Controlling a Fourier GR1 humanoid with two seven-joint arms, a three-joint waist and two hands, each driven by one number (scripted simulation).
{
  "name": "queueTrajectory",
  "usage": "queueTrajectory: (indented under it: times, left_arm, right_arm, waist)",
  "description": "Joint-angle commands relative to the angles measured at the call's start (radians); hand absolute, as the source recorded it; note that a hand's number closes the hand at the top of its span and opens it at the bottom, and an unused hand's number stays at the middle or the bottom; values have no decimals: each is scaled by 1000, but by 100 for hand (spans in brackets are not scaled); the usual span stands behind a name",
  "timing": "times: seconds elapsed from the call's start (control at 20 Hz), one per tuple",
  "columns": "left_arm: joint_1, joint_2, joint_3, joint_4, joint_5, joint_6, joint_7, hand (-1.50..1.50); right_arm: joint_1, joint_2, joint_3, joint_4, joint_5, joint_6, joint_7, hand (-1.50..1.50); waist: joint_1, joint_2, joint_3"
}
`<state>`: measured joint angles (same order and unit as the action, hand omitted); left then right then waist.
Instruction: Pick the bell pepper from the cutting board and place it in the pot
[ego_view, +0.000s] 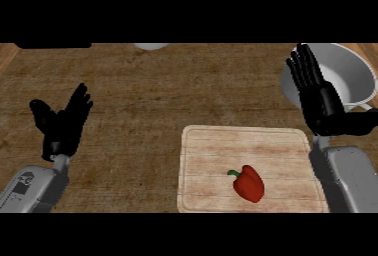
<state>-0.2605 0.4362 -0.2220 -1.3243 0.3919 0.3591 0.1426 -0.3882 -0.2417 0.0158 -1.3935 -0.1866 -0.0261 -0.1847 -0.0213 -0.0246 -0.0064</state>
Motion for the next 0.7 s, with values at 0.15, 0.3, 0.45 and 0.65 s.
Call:
queueTrajectory:
  times: [0.15,0.3,0.45,0.65]
  left_arm:
    - [-50,-43,-49,-69,-9,-31,-10,0]
    - [-43,-57,-67,-55,0,-46,2,0]
    - [35,-44,-56,-203,16,-26,22,0]
    - [65,-70,-75,-216,-8,-6,7,0]
  right_arm:
    - [-17,62,330,-40,-102,408,124,-150]
    - [-231,-98,394,-203,157,449,1,-150]
    - [59,-117,411,-224,190,442,-248,-150]
    - [114,-278,334,-293,146,609,-506,-150]
  waist:
    - [79,20,7]
    - [94,-69,-16]
    - [31,14,9]
    - [17,18,9]
